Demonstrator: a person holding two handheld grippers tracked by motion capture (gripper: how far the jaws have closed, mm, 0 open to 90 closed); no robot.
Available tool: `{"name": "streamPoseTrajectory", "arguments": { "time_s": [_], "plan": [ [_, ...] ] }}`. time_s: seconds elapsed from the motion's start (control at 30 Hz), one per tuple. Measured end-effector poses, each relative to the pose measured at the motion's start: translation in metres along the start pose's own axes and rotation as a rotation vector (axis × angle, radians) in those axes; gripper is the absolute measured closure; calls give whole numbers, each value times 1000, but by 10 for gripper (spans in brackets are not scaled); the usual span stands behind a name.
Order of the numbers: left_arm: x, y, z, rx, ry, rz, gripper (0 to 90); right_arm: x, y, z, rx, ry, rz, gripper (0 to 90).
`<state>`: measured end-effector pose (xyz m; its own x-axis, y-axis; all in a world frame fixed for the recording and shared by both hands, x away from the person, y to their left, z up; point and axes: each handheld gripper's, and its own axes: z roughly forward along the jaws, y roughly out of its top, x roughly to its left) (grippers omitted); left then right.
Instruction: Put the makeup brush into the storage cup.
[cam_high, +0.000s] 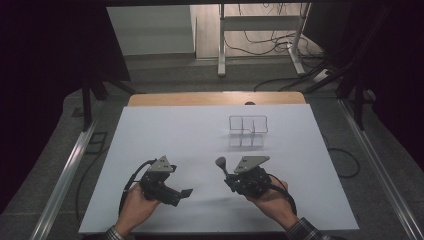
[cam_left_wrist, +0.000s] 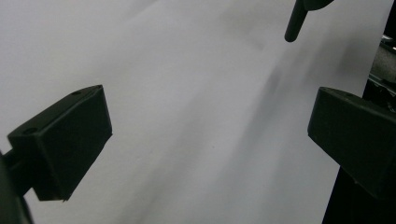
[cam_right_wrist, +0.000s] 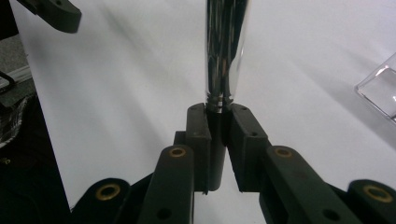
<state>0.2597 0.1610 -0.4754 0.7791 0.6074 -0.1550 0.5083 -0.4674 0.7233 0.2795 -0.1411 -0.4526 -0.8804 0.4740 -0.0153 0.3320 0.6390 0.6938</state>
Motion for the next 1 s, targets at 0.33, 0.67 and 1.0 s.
{"name": "streamPoseTrajectory", "arguments": {
  "time_s": [0.33,0.67,1.0],
  "plan": [
    [4,-6,-5,6,17,13,0,-5,-2,-2,3,-10,-2,785],
    [6,-11,-8,17,33,4,0,-12,-4,-6,-4,-30,-1,784],
    [10,-16,-12,33,25,-24,0,-22,-6,-12,-22,-56,12,784]
  ]
}}
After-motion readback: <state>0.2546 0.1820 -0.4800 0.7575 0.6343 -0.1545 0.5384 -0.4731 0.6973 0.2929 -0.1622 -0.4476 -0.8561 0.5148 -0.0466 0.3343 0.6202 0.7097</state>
